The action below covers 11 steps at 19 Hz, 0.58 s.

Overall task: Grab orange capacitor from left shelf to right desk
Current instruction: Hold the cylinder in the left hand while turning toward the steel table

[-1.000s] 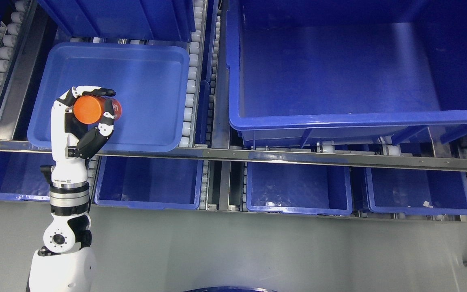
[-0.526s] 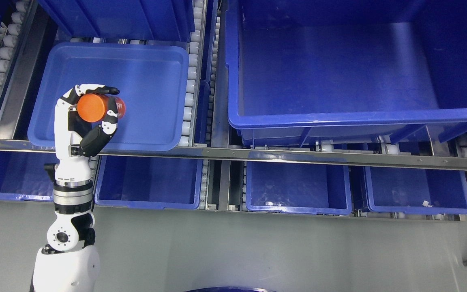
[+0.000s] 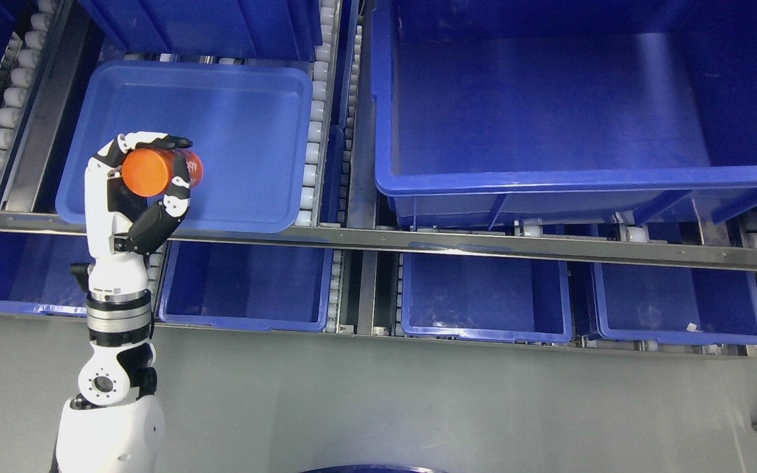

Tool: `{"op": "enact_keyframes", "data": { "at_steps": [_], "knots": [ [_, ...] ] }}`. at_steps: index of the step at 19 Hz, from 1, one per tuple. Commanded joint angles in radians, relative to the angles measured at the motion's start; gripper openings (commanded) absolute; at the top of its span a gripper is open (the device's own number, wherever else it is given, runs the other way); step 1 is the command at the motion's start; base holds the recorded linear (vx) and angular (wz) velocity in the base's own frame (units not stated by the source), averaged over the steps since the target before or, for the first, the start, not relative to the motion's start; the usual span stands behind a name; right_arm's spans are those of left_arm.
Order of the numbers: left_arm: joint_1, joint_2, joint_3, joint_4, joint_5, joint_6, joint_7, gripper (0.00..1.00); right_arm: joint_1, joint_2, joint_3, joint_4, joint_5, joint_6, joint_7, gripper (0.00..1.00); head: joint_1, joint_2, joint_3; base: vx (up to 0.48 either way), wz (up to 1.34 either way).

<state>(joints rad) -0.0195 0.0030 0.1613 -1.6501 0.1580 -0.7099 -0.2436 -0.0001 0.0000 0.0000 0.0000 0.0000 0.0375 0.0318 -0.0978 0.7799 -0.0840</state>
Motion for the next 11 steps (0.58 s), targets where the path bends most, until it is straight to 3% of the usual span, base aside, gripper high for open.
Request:
{"op": "enact_keyframes", "data": {
  "at_steps": [1,11],
  "knots": [
    [-0.014,0.026,-0.002,-0.002,0.000,-0.003,0.000,0.04,0.014,-0.017,-0.011,-0.034,0.000,-0.001,0.000,1.00,0.0000,0.000,0.000,-0.059,0.08],
    [-0.014,0.025,-0.002,-0.002,0.000,-0.003,0.000,0.03,0.014,-0.017,-0.011,-0.034,0.000,-0.001,0.000,1.00,0.0000,0.000,0.000,-0.052,-0.01]
  ]
}}
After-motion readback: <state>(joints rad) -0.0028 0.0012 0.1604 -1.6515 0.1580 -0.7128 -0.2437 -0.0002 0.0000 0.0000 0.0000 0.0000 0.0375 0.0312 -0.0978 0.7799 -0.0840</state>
